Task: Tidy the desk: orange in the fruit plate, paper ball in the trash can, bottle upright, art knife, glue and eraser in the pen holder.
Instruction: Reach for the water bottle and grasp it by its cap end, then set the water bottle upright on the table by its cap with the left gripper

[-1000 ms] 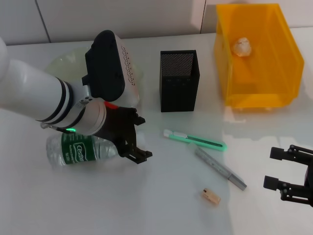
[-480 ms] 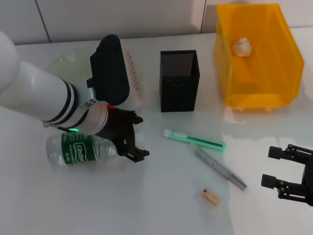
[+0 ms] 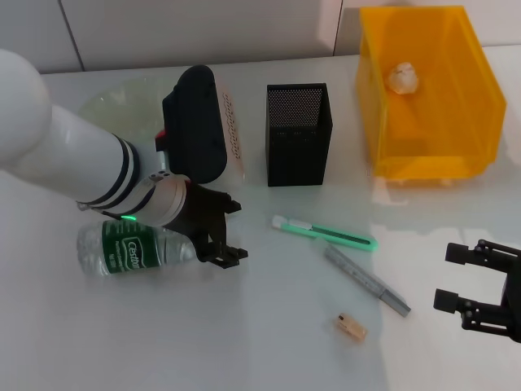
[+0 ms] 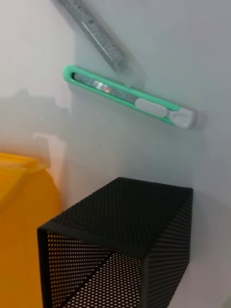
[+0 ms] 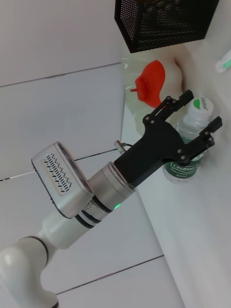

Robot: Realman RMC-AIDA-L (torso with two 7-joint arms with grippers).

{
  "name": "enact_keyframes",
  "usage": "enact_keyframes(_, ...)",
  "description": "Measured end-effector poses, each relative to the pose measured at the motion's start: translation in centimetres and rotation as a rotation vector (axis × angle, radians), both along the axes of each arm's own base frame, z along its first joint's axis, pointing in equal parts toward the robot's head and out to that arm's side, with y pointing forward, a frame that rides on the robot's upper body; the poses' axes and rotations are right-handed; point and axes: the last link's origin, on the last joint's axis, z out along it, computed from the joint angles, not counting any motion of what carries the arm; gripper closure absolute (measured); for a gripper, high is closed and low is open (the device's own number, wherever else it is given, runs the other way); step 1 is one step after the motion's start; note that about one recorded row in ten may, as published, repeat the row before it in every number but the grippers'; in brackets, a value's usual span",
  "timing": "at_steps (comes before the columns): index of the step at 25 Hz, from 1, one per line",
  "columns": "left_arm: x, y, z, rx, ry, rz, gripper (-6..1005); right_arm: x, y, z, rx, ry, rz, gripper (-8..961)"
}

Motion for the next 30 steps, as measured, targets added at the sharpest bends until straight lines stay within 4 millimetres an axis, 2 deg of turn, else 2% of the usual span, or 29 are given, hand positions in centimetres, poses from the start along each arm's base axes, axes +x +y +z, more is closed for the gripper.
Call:
enact_keyframes(10,-0.2,-0.1,-0.3,-0.002,0.027,-0.018,337,0.1,0.0,-0.2,-0.005,0.004,-0.01,204)
enact_keyframes(12,0.0,-0.2,-0.3,-0.007,0.027,-0.027,563,0.1,0.0,-0.3,-0.009,0.0,-0.012,205)
enact_keyframes(17,1.1,-0.9,0.1,-0.027,0.007,-0.05,570,0.2,0.1,-0.3,-0.011,0.0,-0.016,205)
enact_keyframes(18,2.2,-1.8,0.8,-0.039,-0.018,-0.064,572,0.2,0.0,-0.3,-0.011,0.0,-0.016,205)
enact_keyframes(23,3.2,-3.1,3.3,-0.036,-0.098,-0.048,572,0.2,0.0,-0.2,-0.009,0.005,-0.017,205)
enact_keyframes(28,2.6,-3.0,6.8,-0.021,-0.281,0.045,573,0.1,0.1,-0.2,-0.011,0.005,-0.016,206)
enact_keyframes(29,2.6,-3.0,6.8,-0.021,-0.281,0.045,573,0.1,0.1,-0.3,-0.013,0.005,-0.014,206)
enact_keyframes(30,1.6,-2.8,8.2,0.005,-0.351,0.086,573,0.0,0.2,-0.3,-0.014,0.006,-0.013,206)
